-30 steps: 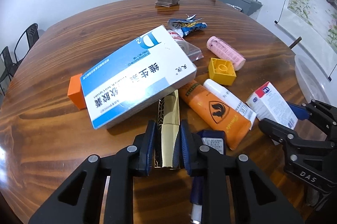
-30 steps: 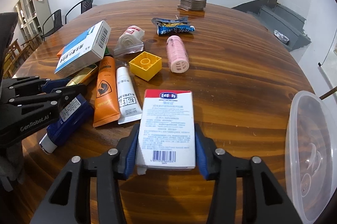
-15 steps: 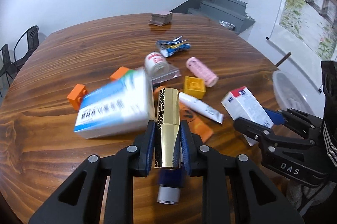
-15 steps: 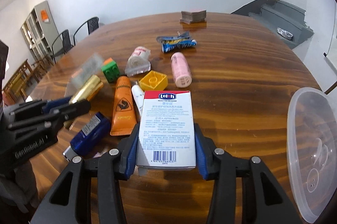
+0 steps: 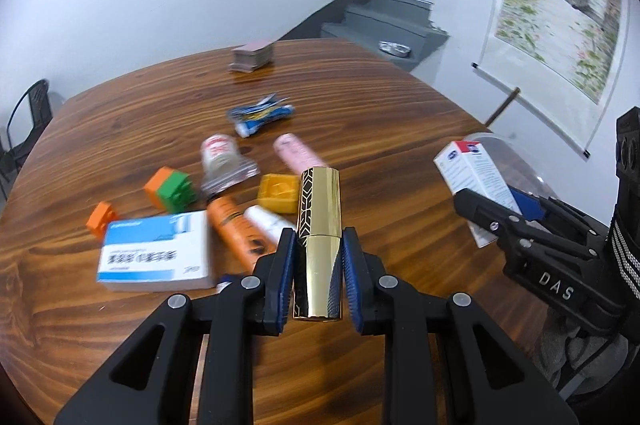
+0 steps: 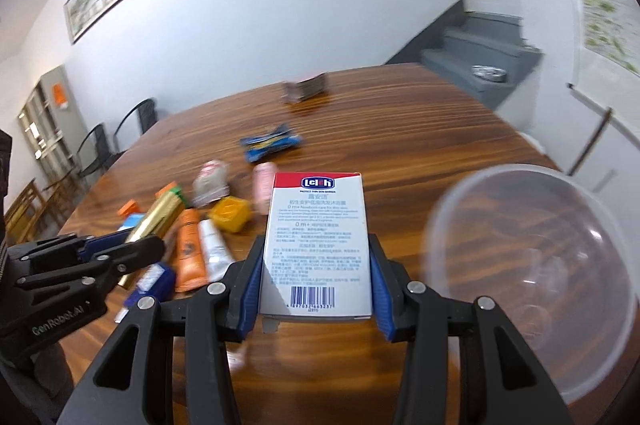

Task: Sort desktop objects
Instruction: 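Carry both items to the clear bowl and release them inside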

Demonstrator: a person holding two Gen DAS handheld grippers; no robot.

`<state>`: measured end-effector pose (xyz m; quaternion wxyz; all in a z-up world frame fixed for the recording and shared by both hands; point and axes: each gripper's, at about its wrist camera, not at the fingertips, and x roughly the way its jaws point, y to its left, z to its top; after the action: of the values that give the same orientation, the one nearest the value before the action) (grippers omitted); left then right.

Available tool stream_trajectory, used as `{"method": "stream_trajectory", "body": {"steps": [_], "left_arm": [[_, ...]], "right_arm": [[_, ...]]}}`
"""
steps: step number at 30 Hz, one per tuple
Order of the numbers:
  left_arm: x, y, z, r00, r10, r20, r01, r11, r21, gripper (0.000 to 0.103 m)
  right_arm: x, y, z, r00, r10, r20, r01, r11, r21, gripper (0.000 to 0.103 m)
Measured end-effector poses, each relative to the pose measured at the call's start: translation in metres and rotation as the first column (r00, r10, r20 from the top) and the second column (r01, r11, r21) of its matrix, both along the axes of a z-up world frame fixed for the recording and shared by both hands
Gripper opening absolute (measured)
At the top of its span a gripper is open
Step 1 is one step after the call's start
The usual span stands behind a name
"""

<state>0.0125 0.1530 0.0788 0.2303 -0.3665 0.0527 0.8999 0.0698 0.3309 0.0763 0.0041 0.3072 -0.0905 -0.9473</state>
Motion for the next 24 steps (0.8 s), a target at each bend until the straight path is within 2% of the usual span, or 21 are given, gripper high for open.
{"method": "stream_trajectory", "body": {"steps": [5, 10, 19, 24], "left_arm": [[0.004, 0.041, 0.005, 0.997, -0.077, 0.005, 0.077, 0.997, 0.006, 0.025], [0.008, 0.081, 0.006, 0.988, -0.153, 0.020, 0.153, 0.988, 0.014, 0.025], [0.011, 0.143, 0.018, 0.962, -0.274, 0.006, 0.274, 0.962, 0.019, 0.025], [0.006, 0.170, 0.014, 0.951, -0.307, 0.035, 0.306, 0.952, 0.034, 0.025]], "right_arm": [[0.026, 0.052, 0.005, 0.989, -0.147, -0.003, 0.147, 0.989, 0.003, 0.050], [0.045, 0.096, 0.007, 0.961, -0.276, -0.008, 0.276, 0.961, 0.028, 0.050], [0.059, 0.136, 0.001, 0.928, -0.373, -0.002, 0.373, 0.927, 0.039, 0.050], [0.058, 0.151, -0.002, 0.917, -0.399, 0.013, 0.398, 0.916, 0.038, 0.051]]}}
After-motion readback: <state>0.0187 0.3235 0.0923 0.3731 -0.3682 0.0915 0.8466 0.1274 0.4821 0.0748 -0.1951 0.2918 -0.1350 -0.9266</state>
